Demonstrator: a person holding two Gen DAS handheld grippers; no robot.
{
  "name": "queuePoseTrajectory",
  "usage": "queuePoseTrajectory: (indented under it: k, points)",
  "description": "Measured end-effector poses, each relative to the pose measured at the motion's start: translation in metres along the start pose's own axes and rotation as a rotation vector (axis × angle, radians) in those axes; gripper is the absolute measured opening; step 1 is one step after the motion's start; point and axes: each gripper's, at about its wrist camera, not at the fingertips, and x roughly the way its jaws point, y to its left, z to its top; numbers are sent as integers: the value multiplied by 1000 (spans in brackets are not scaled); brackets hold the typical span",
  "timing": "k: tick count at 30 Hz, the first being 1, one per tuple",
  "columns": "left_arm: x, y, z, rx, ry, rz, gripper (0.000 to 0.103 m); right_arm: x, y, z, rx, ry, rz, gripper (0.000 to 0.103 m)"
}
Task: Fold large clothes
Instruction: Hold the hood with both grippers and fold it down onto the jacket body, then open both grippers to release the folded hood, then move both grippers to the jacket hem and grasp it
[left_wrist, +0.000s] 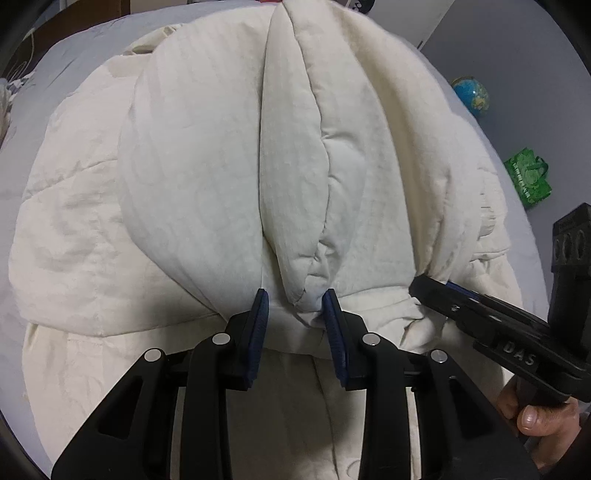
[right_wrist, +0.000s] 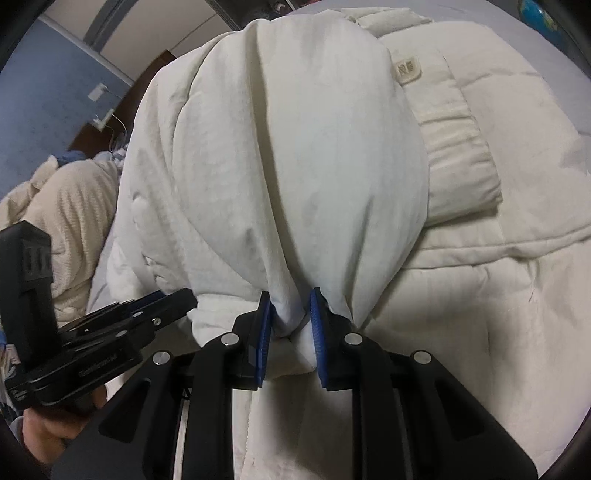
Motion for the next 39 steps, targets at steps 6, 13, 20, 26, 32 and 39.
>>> queuePoseTrajectory:
  k: [6, 13, 20, 26, 32, 39]
  points:
    - [-33, 4, -22, 38, -54, -73, 57, -32, 8, -9, -34, -51, 85, 27]
    - [-78, 54, -77, 96, -64, 43, 75, -103, -22, -32, -88, -92, 70, 55]
    - [-119, 120, -123, -39, -48, 129, 81, -161, -80, -68, -61, -88, -24, 64]
    - [-134, 158, -157, -214, 7, 121, 83, -177, -135, -98, 66, -63, -72, 65]
    - [-131, 156, -172, -231, 30, 87, 86, -178, -156, -117, 136, -46, -75, 65]
    - [-111, 148, -180, -241, 115, 13, 86, -177, -172, -128, 221, -27, -32, 65]
